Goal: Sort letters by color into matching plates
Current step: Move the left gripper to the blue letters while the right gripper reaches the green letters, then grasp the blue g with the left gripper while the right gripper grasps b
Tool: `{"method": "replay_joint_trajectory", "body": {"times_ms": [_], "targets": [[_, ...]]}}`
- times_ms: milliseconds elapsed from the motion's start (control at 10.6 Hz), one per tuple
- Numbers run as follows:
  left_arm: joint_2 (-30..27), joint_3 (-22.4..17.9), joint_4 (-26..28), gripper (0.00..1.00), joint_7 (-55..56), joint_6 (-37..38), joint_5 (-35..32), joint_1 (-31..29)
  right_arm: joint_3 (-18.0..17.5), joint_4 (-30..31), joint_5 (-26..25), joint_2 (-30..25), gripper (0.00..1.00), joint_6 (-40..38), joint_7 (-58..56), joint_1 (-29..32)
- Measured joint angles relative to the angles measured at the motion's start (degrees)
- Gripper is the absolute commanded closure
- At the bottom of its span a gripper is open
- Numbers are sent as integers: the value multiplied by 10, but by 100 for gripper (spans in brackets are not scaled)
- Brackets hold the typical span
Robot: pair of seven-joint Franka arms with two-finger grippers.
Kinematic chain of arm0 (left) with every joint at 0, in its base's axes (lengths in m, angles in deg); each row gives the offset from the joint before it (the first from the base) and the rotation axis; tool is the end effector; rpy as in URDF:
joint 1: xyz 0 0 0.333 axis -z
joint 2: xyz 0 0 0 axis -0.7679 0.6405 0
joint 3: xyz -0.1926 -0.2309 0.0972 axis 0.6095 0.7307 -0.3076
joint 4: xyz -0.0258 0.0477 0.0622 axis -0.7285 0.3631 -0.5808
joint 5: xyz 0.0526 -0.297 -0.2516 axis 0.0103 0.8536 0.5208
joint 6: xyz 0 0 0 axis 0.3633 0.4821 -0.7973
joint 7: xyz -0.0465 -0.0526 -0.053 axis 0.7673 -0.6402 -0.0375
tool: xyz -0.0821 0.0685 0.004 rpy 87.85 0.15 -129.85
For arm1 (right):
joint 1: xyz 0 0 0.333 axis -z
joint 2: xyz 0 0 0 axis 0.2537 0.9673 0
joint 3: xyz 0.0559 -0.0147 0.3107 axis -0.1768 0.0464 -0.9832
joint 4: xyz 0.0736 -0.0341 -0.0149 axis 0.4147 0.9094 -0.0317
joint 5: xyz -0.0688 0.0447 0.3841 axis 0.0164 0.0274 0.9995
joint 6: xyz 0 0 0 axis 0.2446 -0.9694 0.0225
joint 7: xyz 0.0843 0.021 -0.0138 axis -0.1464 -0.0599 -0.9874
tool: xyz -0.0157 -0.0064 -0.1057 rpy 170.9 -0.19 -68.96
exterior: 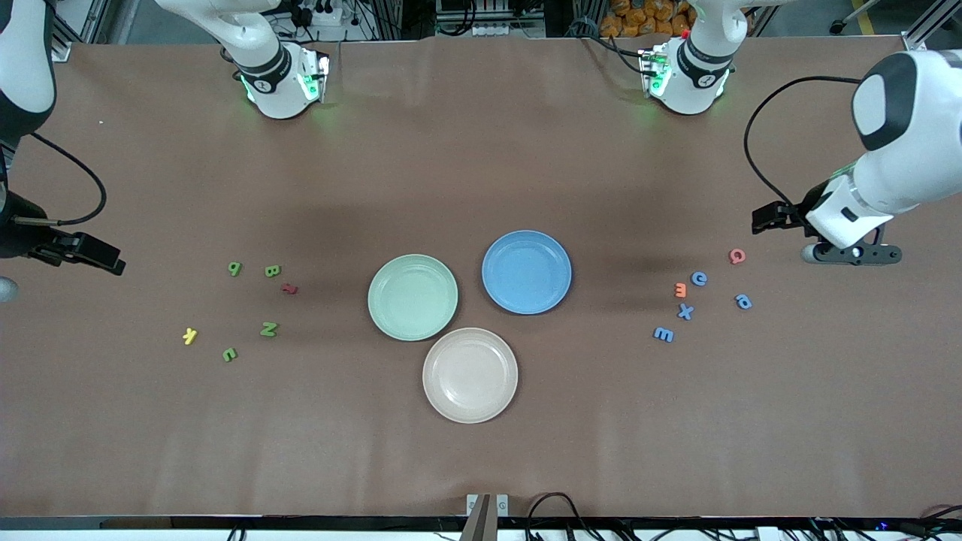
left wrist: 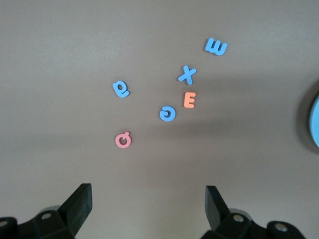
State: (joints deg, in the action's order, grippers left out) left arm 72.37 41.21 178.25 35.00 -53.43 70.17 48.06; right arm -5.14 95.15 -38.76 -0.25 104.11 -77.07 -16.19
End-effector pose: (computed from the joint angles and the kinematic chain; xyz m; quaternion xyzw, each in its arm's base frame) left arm 0.5384 -0.0165 0.4338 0.9977 -0.0225 -0.0614 0.0172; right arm 0.6166 -0.0319 0.5712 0.9967 -0.0804 0.0104 0.0082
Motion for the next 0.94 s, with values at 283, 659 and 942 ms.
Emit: {"method": "replay_joint_trajectory", "body": {"times_ms": [283,659,942], "targets": [[-1,0,49,0,0,-53,0,0,0,0,0,0,0,-1,0,0],[-1,1,127,0,-2,-167,0,1,-1,39,1,0,0,62,1,0],[5,2,174,0,-4,-241,0,5,-1,99,1,0,0,128,28,-1]]}}
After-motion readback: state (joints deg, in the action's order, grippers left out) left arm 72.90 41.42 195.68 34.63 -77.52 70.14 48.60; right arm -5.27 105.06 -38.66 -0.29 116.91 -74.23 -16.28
